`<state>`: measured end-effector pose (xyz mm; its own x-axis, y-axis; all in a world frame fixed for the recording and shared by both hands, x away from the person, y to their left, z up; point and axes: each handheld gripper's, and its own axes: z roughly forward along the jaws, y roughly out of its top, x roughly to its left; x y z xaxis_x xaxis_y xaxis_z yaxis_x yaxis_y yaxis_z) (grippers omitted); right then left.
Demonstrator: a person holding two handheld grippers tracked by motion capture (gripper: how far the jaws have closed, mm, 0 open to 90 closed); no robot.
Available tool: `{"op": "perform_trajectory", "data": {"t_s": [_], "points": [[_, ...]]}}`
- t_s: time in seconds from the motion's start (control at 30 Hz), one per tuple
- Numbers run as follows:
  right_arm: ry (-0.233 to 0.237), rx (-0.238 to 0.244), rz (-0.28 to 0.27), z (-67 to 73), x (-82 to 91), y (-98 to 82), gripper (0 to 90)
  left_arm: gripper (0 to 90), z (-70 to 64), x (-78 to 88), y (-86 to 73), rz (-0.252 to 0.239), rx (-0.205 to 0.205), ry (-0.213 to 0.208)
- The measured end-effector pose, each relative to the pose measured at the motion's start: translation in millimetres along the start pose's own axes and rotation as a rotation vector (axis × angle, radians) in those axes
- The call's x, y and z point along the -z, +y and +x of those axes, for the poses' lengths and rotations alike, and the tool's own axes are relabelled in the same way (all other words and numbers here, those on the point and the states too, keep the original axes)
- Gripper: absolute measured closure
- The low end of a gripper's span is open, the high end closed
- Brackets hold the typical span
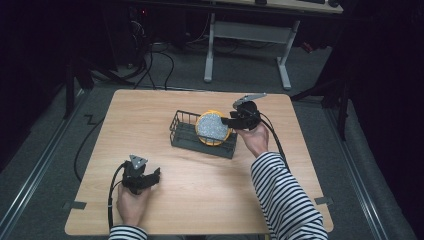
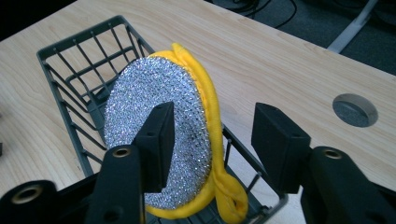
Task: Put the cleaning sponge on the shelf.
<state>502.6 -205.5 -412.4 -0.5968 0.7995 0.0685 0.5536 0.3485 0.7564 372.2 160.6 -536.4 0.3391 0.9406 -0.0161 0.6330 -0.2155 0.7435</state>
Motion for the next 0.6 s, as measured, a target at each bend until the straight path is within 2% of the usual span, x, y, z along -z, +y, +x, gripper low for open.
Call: {"op": "perform_trajectory", "data": {"t_s": [0.2,0.3,0.43,0.6], "points": [[-0.011,-0.017,-0.018,-5.8,15.2,0.4,46.2,29.5,-0.1,0.0,0.0,0.0,-0.002,-0.001],[-0.006,-0.044,-0.041,-12.6,27.4,-1.3,45.7,29.5,-0.1,0.0,0.0,0.0,-0.002,-0.001],[-0.002,-0.068,-0.045,-18.1,37.3,-3.0,45.5,29.5,-0.2,0.0,0.0,0.0,-0.003,-0.002],[-0.026,-0.082,-0.044,-27.3,58.1,-9.3,45.5,29.4,-0.2,0.1,0.1,0.002,-0.005,-0.005]]}}
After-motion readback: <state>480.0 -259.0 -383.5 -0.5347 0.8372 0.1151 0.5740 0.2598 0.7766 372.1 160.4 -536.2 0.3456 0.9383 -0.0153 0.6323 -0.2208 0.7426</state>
